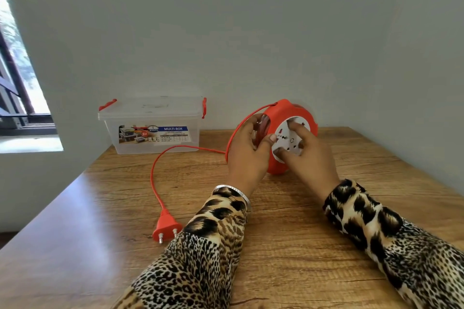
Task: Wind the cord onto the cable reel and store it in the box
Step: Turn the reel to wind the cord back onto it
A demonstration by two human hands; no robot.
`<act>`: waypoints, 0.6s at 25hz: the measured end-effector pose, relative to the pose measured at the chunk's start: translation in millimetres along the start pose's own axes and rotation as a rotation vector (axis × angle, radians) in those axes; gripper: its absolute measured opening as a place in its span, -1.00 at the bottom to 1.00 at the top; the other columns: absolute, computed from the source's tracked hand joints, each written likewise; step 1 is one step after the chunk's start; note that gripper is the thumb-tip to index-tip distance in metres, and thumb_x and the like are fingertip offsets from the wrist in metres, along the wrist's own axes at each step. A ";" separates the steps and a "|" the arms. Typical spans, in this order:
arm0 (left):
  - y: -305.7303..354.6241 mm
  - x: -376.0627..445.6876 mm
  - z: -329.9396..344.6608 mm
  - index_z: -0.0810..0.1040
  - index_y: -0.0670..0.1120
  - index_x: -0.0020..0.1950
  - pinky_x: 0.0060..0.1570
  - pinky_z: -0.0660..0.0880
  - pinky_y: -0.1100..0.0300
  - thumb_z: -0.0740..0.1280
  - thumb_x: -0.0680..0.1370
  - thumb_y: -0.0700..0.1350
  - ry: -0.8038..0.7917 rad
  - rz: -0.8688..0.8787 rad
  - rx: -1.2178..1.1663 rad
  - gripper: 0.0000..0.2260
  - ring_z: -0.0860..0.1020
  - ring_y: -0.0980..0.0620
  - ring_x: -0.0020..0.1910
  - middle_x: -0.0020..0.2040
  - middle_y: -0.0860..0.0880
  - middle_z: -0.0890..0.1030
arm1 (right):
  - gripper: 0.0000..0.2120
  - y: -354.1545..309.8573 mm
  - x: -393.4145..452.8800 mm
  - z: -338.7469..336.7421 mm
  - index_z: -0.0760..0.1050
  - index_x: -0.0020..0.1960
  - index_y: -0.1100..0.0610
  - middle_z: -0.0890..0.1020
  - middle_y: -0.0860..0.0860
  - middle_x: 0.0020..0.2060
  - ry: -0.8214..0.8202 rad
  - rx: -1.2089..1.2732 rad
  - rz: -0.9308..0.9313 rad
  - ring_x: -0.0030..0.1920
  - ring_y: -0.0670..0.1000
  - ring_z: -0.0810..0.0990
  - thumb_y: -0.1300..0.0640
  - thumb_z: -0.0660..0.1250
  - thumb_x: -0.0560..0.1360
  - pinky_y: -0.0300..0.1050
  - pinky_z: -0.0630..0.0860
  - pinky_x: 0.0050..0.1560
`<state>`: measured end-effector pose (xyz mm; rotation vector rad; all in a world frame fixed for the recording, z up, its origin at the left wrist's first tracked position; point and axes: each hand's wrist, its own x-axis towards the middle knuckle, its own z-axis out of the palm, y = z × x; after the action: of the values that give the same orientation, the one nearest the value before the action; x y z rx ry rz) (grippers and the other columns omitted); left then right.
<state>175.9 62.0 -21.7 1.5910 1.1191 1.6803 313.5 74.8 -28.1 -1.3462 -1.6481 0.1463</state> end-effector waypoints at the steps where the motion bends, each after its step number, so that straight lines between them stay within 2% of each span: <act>1: -0.2 0.6 1.5 0.47 0.06 0.32 0.21 0.54 0.09 0.38 0.55 -0.13 0.010 0.013 0.025 -0.65 0.56 0.27 0.13 0.15 0.20 0.58 | -0.37 -1.6 0.6 1.5 0.35 0.41 -0.09 0.56 0.03 0.24 -0.016 0.135 0.087 0.08 0.04 0.58 -0.09 0.45 0.39 -0.14 0.51 0.00; 2: -0.6 0.7 2.9 0.47 0.05 0.32 0.19 0.55 0.03 0.39 0.54 -0.12 0.009 0.009 0.035 -0.64 0.57 0.19 0.15 0.18 0.14 0.59 | -0.34 -4.6 1.6 2.0 0.34 0.42 -0.05 0.52 0.02 0.29 -0.034 0.264 0.186 0.10 0.03 0.58 -0.10 0.46 0.39 -0.12 0.54 -0.02; 3: -1.8 0.5 4.4 0.46 0.05 0.32 0.17 0.57 -0.03 0.39 0.54 -0.12 -0.001 -0.005 0.021 -0.64 0.60 0.10 0.15 0.18 0.09 0.60 | -0.35 -8.9 3.0 1.0 0.33 0.42 -0.02 0.50 0.03 0.29 -0.053 0.403 0.305 0.05 0.01 0.60 -0.13 0.45 0.40 -0.15 0.55 -0.16; 4: -2.7 -0.9 6.0 0.46 0.05 0.29 0.13 0.59 -0.08 0.40 0.53 -0.15 -0.010 -0.019 -0.006 -0.65 0.62 0.04 0.11 0.14 0.05 0.62 | -0.39 -12.6 5.4 -1.5 0.35 0.40 0.02 0.54 0.06 0.22 -0.073 0.550 0.440 -0.12 -0.03 0.63 -0.16 0.41 0.43 -0.19 0.50 -0.36; 5: -3.7 -1.8 7.7 0.46 0.04 0.26 0.09 0.60 -0.12 0.40 0.53 -0.17 -0.007 -0.035 -0.035 -0.66 0.64 -0.01 0.06 0.09 0.01 0.64 | -0.48 -14.6 8.3 -4.5 0.38 0.34 0.04 0.59 0.10 0.09 -0.097 0.684 0.566 -0.37 -0.09 0.58 -0.18 0.35 0.47 -0.23 0.39 -0.52; 6: -4.9 -2.5 8.8 0.46 0.02 0.24 0.05 0.60 -0.16 0.41 0.52 -0.19 0.000 -0.056 -0.061 -0.67 0.65 -0.07 0.03 0.07 -0.05 0.64 | -0.58 -15.1 10.3 -7.1 0.41 0.26 0.06 0.62 0.13 -0.05 -0.118 0.780 0.661 -0.55 -0.12 0.45 -0.17 0.29 0.52 -0.26 0.29 -0.59; 7: -6.4 -2.8 9.6 0.45 -0.02 0.26 0.02 0.60 -0.18 0.42 0.52 -0.21 0.001 -0.080 -0.087 -0.66 0.65 -0.14 0.02 0.08 -0.11 0.64 | -0.68 -14.7 11.1 -9.1 0.43 0.20 0.05 0.62 0.13 -0.12 -0.134 0.827 0.714 -0.62 -0.13 0.36 -0.12 0.24 0.56 -0.27 0.24 -0.60; 9: -9.4 -2.3 9.5 0.43 -0.07 0.30 -0.07 0.61 -0.10 0.42 0.52 -0.23 -0.003 -0.123 -0.142 -0.62 0.63 -0.19 0.00 0.11 -0.14 0.62 | -0.78 -12.7 11.3 -11.8 0.40 0.21 0.00 0.64 0.13 -0.11 -0.159 0.831 0.715 -0.64 -0.14 0.33 -0.01 0.21 0.60 -0.27 0.25 -0.60; 10: -11.0 -1.5 7.9 0.44 -0.08 0.31 -0.12 0.60 -0.02 0.42 0.52 -0.24 0.005 -0.133 -0.162 -0.62 0.63 -0.15 -0.01 0.10 -0.08 0.62 | -0.76 -12.3 10.5 -12.0 0.36 0.26 -0.04 0.66 0.13 -0.09 -0.186 0.801 0.683 -0.63 -0.13 0.36 0.03 0.21 0.60 -0.26 0.27 -0.60; 12: -11.5 0.1 3.4 0.46 -0.09 0.32 -0.16 0.62 0.09 0.40 0.52 -0.26 0.044 -0.147 -0.184 -0.62 0.66 0.00 -0.03 0.08 0.01 0.63 | -0.61 -10.9 7.2 -12.0 0.30 0.39 0.04 0.70 0.11 -0.15 -0.207 0.696 0.598 -0.61 -0.11 0.43 0.10 0.25 0.58 -0.27 0.34 -0.60; 14: -9.7 3.3 -4.8 0.46 -0.11 0.38 0.03 0.62 0.10 0.38 0.54 -0.27 0.100 -0.165 -0.227 -0.59 0.64 0.05 0.11 0.19 -0.06 0.63 | -0.71 -7.2 6.4 -14.4 0.42 0.24 0.15 0.71 0.04 -0.28 -0.134 0.579 0.460 -0.53 -0.11 0.53 0.11 0.31 0.54 -0.27 0.40 -0.56; 15: -8.2 6.0 -9.4 0.45 -0.11 0.40 0.16 0.58 0.07 0.37 0.55 -0.26 0.126 -0.170 -0.248 -0.59 0.60 0.03 0.21 0.26 -0.09 0.61 | -0.79 -3.8 6.8 -17.2 0.46 0.12 0.13 0.69 0.00 -0.31 -0.074 0.486 0.347 -0.45 -0.12 0.57 0.10 0.34 0.52 -0.29 0.42 -0.50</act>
<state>164.7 69.3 -25.2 1.2181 1.0286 1.7480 323.7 71.0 -12.8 -1.2391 -1.3084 0.7589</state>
